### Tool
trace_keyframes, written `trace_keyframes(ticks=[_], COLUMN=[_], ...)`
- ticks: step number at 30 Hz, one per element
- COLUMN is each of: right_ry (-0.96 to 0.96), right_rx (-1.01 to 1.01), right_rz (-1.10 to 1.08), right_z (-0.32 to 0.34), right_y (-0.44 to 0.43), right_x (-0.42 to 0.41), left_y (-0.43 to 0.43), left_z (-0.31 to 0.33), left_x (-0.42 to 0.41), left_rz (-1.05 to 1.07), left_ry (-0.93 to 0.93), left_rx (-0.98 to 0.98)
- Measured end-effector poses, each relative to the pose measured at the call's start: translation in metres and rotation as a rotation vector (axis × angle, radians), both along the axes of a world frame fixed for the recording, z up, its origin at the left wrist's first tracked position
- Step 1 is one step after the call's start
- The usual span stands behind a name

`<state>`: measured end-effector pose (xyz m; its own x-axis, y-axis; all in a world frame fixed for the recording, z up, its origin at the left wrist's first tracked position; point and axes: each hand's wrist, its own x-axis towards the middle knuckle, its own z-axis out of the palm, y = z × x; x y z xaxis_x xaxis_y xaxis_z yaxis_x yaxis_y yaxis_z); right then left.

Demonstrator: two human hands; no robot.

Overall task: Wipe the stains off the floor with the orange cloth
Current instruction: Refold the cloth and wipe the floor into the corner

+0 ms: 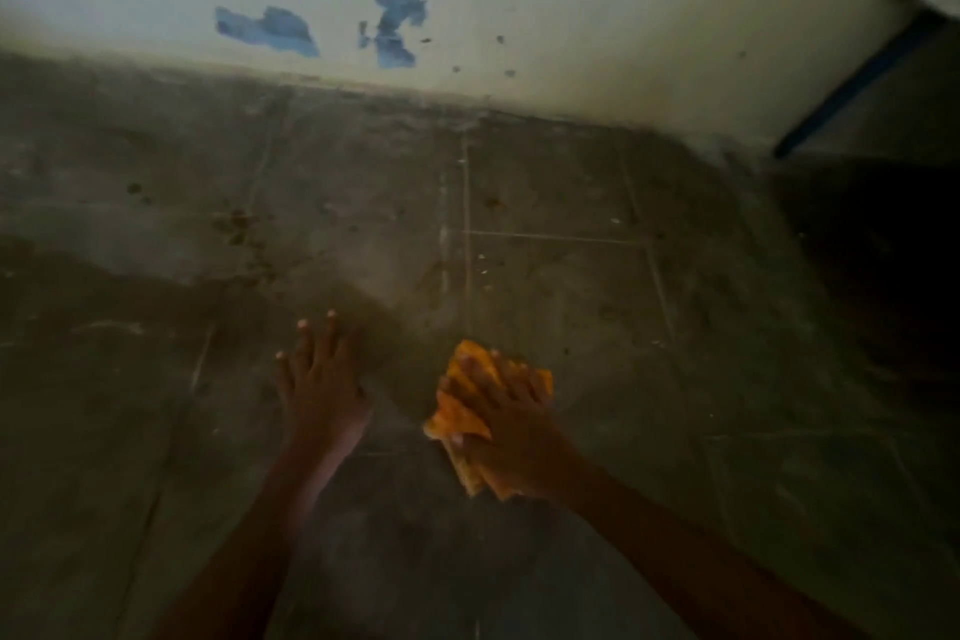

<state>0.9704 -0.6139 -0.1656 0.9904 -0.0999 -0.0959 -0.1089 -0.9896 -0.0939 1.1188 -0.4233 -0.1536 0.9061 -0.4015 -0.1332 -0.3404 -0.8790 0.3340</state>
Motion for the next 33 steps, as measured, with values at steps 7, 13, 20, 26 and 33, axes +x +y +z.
trace_keyframes(ticks=[7,13,20,26,33], right_ry=[0.094,0.012,0.150,0.170,0.049], right_rx=[0.174,0.177,0.345,0.298,0.135], right_rz=[-0.245,-0.546,-0.968,-0.747,-0.429], right_z=[0.003,-0.027,-0.008,-0.008,-0.024], right_y=[-0.030,-0.036,-0.139,-0.180,-0.124], right_x=[-0.037,-0.175,-0.092,0.038,-0.099], left_y=[-0.058,-0.103,-0.093,-0.097,-0.098], left_z=[-0.024,-0.015,-0.029,-0.025,-0.025], left_x=[-0.061,-0.059,-0.032,-0.035,-0.030], left_rz=[-0.408,-0.446,-0.449,-0.416,-0.442], left_ry=[0.028,0.138,0.160,0.216,0.236], left_rx=[-0.077,0.096,0.142,0.167,0.192])
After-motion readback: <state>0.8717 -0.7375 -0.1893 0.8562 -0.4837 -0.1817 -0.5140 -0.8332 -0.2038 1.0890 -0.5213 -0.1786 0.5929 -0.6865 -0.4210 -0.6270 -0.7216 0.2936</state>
